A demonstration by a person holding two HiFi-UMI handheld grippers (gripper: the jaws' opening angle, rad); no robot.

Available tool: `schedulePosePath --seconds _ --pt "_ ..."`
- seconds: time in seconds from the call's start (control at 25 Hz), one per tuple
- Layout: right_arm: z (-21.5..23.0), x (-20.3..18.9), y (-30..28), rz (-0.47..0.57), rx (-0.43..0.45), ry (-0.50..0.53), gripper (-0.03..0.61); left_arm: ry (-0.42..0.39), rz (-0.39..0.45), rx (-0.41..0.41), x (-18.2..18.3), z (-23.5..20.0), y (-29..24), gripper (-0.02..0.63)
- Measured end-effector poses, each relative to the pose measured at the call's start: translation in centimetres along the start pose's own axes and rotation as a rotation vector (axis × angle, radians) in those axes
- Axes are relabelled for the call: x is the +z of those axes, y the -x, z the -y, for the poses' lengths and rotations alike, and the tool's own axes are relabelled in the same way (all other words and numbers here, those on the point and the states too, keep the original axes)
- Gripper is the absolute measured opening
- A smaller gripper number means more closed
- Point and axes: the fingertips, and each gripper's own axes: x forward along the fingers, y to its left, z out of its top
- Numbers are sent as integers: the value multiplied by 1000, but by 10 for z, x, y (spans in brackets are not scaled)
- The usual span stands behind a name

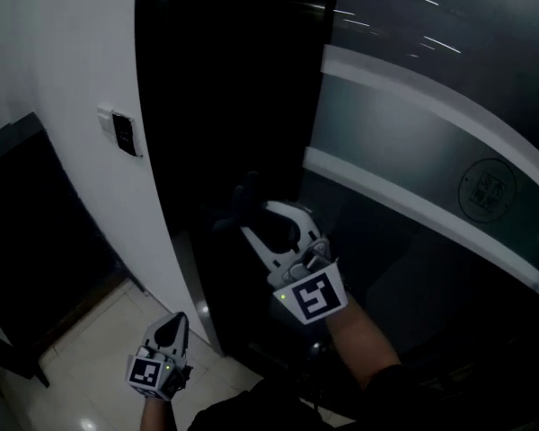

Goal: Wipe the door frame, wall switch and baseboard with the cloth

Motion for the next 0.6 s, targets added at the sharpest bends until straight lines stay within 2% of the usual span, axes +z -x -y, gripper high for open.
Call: schedulePosePath --seconds 0.12,0.28,0.44,0.6 --pt "19 10 -29 66 11 113 100 40 26 141 6 7 24 -6" --pt "15 19 -71 128 56 200 99 2 18 325 11 22 62 -6" --pt "-3 5 -81 124 92 266 100 20 30 416 10 45 81 -6" --pt "-19 -15 -74 121 98 234 100 27 9 480 1 64 92 -6"
